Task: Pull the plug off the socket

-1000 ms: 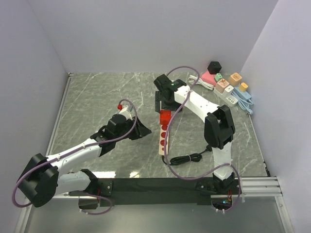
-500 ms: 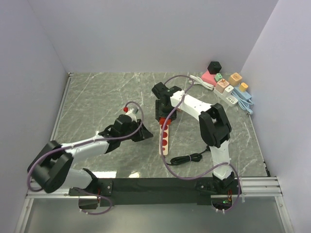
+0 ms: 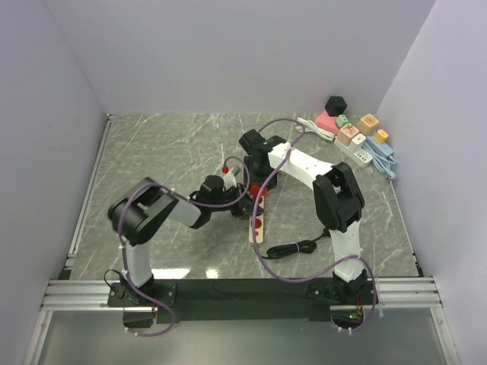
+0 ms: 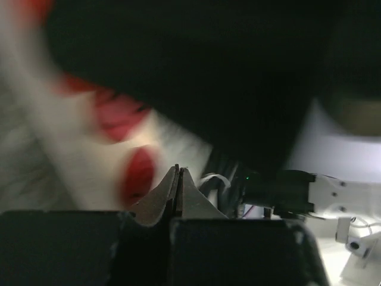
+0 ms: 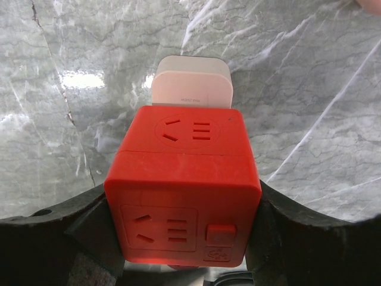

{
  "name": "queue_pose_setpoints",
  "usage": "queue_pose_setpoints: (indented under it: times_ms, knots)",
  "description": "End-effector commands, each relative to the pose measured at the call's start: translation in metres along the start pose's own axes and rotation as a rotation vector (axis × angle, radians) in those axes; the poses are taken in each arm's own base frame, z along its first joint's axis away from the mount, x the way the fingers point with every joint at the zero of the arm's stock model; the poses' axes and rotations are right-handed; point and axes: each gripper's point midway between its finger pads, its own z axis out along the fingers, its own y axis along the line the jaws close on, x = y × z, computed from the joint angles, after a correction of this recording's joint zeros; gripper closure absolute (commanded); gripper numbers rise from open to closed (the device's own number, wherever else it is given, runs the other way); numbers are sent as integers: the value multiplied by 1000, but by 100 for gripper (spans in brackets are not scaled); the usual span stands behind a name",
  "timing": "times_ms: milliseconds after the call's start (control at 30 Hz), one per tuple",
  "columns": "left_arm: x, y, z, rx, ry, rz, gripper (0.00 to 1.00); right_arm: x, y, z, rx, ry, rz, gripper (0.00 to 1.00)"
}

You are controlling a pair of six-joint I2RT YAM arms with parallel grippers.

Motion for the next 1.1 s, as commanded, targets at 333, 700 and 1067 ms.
queue_pose_setpoints:
  times_ms: [333, 700, 1067]
  knots:
    - [36, 103, 8, -301, 31, -133, 99, -13, 26, -68, -173, -26, 64, 100]
    - [59, 157, -1, -443, 97, -177, 100, -50, -23, -131, -296, -93, 174, 100]
    - [42, 148, 16, -423, 98, -145, 100, -25, -13, -83, -302, 49, 73, 100]
